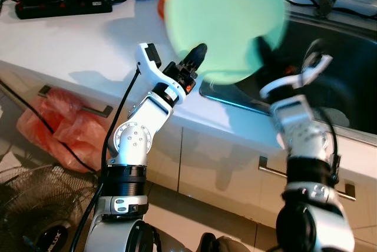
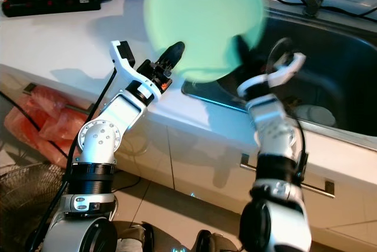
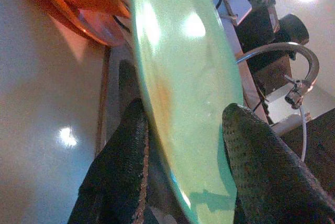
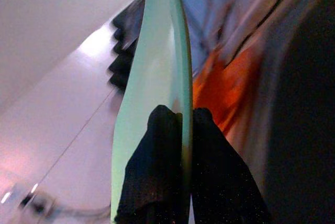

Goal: Kitchen organization

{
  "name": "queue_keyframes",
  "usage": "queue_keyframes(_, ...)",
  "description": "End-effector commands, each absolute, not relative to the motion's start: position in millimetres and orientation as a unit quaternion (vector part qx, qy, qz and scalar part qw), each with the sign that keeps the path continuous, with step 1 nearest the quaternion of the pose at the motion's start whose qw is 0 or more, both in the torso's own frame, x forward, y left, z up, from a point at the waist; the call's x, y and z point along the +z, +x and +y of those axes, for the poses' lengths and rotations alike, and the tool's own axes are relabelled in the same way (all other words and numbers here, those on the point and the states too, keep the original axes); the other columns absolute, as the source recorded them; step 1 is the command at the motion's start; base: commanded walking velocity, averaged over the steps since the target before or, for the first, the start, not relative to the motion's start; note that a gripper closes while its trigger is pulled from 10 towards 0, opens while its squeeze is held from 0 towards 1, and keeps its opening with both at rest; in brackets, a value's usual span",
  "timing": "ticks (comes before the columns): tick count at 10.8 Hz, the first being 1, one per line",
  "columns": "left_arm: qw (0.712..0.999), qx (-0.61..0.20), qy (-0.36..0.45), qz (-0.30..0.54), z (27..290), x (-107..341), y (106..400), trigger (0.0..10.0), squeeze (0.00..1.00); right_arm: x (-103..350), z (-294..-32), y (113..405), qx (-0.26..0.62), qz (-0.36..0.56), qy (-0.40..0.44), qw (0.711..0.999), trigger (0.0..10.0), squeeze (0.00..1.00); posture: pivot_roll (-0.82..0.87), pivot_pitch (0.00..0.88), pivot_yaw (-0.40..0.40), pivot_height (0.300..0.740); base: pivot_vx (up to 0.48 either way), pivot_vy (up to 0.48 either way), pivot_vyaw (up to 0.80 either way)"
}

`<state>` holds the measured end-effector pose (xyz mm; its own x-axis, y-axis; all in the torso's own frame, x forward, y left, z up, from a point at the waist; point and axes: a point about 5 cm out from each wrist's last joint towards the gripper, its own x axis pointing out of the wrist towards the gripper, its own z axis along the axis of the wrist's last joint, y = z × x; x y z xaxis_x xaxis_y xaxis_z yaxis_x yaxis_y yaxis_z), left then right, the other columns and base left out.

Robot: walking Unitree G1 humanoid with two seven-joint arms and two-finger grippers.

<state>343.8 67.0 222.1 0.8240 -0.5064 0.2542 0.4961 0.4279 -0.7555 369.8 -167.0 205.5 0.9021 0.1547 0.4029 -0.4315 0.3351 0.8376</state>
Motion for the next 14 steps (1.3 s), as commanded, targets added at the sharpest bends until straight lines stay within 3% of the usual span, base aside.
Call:
queue_keyframes(1, 0.836, -0.305, -0.457, 0.006, 54, 221, 339, 10.0, 0.0, 205, -183, 370, 0.143, -0.147, 0.559, 0.803, 0.0, 0.0, 0.07, 0.169, -0.043, 0.74, 0.0, 0.0, 0.0)
queue_keyframes(7, 0.853, -0.296, -0.429, 0.006, 58, 217, 338, 10.0, 0.0, 204, -226, 372, 0.038, -0.2, 0.58, 0.789, 0.0, 0.0, 0.07, 0.167, -0.042, 0.74, 0.0, 0.0, 0.0)
queue_keyframes(9, 0.882, -0.284, -0.376, 0.001, 64, 215, 338, 10.0, 0.0, 202, -235, 371, 0.014, -0.203, 0.559, 0.804, 0.0, 0.0, 0.07, 0.165, -0.043, 0.74, 0.0, 0.0, 0.0)
queue_keyframes(10, 0.917, -0.258, -0.302, -0.009, 73, 213, 341, 10.0, 0.0, 199, -238, 371, 0.002, -0.197, 0.541, 0.817, 0.0, 0.0, 0.07, 0.165, -0.043, 0.74, 0.0, 0.0, 0.0)
queue_keyframes(11, 0.939, -0.229, -0.257, -0.016, 84, 211, 344, 10.0, 0.0, 198, -238, 372, -0.005, -0.192, 0.528, 0.827, 8.1, 0.0, 0.07, 0.166, -0.045, 0.74, 0.0, 0.0, 0.0)
queue_keyframes(12, 0.952, -0.213, -0.22, -0.021, 91, 211, 346, 10.0, 0.0, 197, -238, 373, -0.012, -0.189, 0.506, 0.841, 10.0, 0.0, 0.07, 0.168, -0.046, 0.74, 0.0, 0.0, 0.0)
queue_keyframes(14, 0.966, -0.201, -0.16, -0.028, 96, 210, 346, 10.0, 0.0, 196, -239, 373, -0.028, -0.183, 0.451, 0.873, 10.0, 0.0, 0.07, 0.169, -0.049, 0.74, 0.0, 0.0, 0.0)
